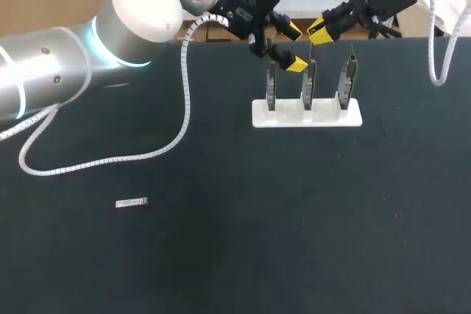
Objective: Pick up the optical module with the left hand, and insert it into the network port with the right hand.
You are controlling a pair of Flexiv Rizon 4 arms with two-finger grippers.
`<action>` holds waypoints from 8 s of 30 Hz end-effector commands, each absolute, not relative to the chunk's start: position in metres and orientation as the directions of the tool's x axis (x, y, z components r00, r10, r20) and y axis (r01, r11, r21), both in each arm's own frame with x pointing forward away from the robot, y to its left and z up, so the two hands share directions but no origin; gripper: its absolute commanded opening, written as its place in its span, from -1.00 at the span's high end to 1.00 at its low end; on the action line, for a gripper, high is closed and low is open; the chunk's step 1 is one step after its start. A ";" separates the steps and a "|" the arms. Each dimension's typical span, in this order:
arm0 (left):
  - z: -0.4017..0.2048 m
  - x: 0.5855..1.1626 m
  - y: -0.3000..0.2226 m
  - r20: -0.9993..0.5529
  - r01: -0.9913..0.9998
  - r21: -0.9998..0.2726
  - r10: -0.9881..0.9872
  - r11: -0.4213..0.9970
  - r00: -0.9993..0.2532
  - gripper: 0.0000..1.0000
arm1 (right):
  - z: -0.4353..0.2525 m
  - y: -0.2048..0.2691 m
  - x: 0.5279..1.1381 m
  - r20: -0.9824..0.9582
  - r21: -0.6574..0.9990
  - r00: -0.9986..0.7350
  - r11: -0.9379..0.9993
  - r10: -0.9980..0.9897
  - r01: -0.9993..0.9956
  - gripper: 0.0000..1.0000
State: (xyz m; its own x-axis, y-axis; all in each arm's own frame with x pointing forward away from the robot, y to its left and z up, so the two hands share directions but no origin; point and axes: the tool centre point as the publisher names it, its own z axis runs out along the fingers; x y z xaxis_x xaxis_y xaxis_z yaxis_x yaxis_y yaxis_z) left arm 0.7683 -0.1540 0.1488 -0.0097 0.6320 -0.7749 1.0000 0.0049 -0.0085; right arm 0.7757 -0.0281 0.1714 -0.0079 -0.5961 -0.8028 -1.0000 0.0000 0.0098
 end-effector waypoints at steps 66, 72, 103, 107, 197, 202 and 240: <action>0.149 0.769 -0.155 -0.772 1.000 -0.011 0.635 0.004 -0.011 -1.00 | 0.166 -0.039 0.777 -0.816 0.035 -0.046 0.030 -0.577 -0.999 -1.00; 0.149 0.769 -0.155 -0.772 1.000 -0.011 0.635 0.004 -0.011 -1.00 | 0.171 -0.048 0.777 -0.843 0.080 -0.071 0.005 -0.533 -0.997 -1.00; 0.149 0.769 -0.155 -0.772 1.000 -0.011 0.635 0.004 -0.011 -1.00 | 0.195 -0.052 0.770 -0.849 -0.009 -0.009 0.032 -0.528 -0.999 1.00; 0.149 0.769 -0.155 -0.772 1.000 -0.011 0.635 0.004 -0.011 -1.00 | 0.198 -0.048 0.771 -0.858 -0.020 0.003 0.027 -0.514 -0.999 1.00; 0.149 0.769 -0.155 -0.772 1.000 -0.011 0.635 0.004 -0.011 -1.00 | 0.146 -0.028 0.778 -0.849 0.129 -0.100 -0.019 -0.519 -0.991 1.00; 0.149 0.769 -0.155 -0.772 1.000 -0.011 0.635 0.004 -0.011 -1.00 | 0.145 -0.027 0.777 -0.849 0.134 -0.106 -0.017 -0.517 -0.991 1.00; 0.149 0.769 -0.155 -0.772 1.000 -0.011 0.635 0.004 -0.011 -1.00 | 0.157 -0.031 0.772 -0.872 0.125 -0.093 -0.034 -0.481 -0.992 1.00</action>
State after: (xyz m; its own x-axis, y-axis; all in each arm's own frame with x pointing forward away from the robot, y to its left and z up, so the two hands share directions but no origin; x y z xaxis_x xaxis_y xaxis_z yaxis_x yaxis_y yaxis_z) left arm 0.7683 -0.1540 0.1487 -0.0096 0.6319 -0.7750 1.0000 0.0048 -0.0084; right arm 0.7723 -0.0259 0.1551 -0.0973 -0.4861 -0.8685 -0.9911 -0.0321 0.1290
